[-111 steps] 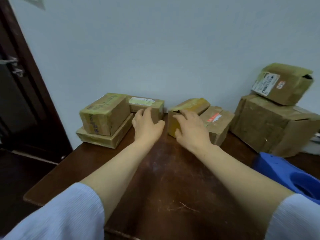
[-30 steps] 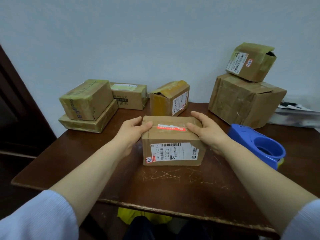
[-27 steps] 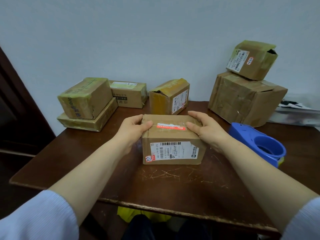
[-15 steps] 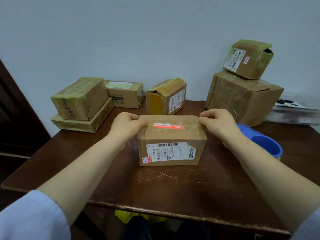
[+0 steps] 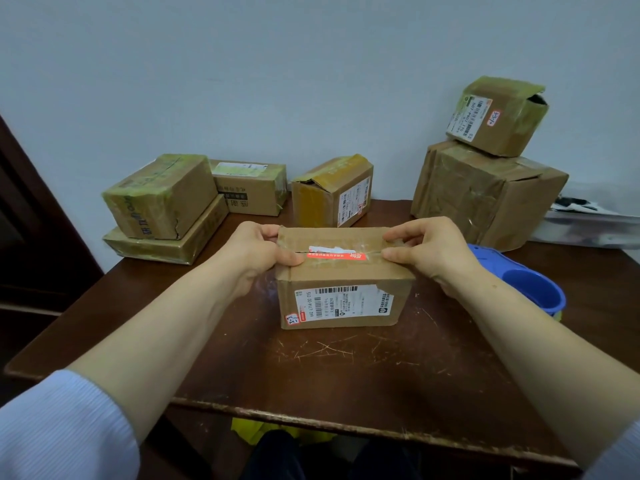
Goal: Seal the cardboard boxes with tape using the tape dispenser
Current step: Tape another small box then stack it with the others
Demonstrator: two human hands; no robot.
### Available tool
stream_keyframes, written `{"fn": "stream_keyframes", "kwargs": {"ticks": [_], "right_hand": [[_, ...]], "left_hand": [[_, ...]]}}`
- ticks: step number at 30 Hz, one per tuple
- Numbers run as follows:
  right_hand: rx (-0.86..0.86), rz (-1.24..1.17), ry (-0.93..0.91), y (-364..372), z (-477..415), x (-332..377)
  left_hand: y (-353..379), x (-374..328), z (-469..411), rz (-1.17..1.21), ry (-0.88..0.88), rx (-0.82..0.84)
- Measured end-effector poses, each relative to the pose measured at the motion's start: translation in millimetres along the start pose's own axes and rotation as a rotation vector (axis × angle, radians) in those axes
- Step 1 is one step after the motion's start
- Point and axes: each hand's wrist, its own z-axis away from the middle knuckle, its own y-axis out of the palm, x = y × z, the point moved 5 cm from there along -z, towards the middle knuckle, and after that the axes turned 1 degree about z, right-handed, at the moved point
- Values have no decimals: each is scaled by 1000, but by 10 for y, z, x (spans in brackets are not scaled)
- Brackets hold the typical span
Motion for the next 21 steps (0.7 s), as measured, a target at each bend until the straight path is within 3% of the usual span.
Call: {"fn": "stream_keyframes", "kwargs": {"ticks": [4,6,9,12,16,21], "right_hand": [[87,199,-74,112,12,16],[153,179,-88,152,34,23],[245,190,-137,211,66,23],[272,273,-170,267,74,-4],[266,281,-183,287,81,-42],[225,152,-173,220,121,-103]], "left_hand": [[-4,8,-39,-86,-3,-27],[-6,-6,-70,-188,32,-58],[97,-172,-38,-725,296,-101],[474,-221,80,-1164,587,62],[831,-55,134,-1344,611,323],[816,-43,134,-1357,587,355]]}}
